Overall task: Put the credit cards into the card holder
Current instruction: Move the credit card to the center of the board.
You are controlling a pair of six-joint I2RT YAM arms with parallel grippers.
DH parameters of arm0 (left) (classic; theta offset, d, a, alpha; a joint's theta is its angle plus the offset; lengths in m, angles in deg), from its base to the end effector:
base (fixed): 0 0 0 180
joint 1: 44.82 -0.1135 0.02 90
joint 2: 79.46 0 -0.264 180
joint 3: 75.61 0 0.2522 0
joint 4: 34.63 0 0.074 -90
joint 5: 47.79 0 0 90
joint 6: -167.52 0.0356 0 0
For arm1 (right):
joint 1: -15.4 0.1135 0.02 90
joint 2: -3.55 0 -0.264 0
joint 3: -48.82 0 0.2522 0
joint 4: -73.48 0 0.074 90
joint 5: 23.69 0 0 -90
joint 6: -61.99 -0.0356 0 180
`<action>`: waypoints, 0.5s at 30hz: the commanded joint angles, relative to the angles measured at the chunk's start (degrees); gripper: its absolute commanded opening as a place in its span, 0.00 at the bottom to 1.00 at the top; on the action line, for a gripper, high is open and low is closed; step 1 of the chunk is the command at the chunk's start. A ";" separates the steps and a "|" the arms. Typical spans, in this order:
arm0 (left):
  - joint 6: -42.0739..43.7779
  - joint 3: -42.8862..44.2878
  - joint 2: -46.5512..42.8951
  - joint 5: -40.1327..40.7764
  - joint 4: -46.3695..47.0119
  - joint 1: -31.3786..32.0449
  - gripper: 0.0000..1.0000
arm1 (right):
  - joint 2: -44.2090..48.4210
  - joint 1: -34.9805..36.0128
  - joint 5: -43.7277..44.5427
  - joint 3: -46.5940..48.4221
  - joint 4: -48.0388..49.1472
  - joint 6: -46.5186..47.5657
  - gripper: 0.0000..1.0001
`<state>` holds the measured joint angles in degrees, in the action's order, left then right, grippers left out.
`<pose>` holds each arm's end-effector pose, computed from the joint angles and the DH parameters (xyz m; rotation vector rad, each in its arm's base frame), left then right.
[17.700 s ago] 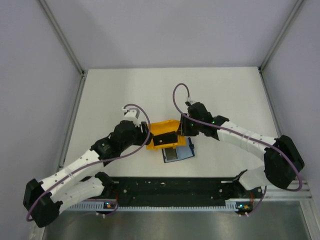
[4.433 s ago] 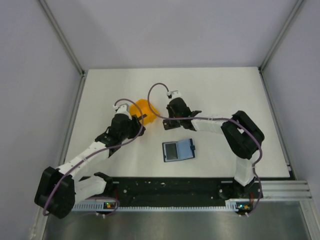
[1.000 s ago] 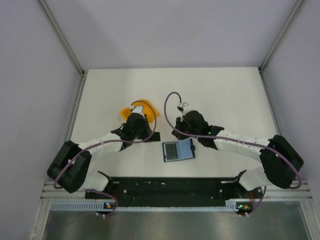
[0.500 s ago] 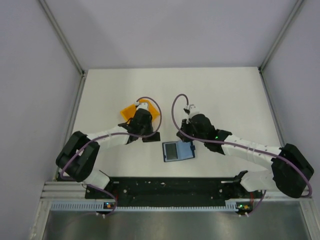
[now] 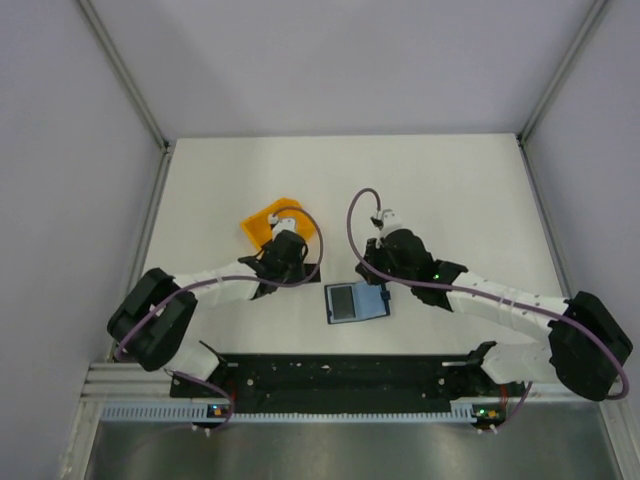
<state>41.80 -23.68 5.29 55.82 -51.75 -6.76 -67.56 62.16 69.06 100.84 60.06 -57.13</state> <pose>0.2238 -0.1646 0.1566 -0.0561 2.4312 -0.2998 0.1830 0.1921 0.2219 -0.3123 2.2037 0.7084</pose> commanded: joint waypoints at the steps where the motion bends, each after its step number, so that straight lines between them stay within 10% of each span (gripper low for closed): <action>1: -2.50 -3.63 0.59 0.89 -5.69 1.66 0.31 | 3.26 0.35 1.21 -0.64 0.10 -0.41 0.00; 15: -10.77 -12.78 -9.59 0.10 -9.38 9.30 0.30 | 4.14 0.43 1.12 -2.66 0.28 -0.93 0.07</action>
<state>33.97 -33.45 -3.61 57.57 -49.85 -0.57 -64.74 62.16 69.69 98.18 58.84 -57.63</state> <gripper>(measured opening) 0.300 0.052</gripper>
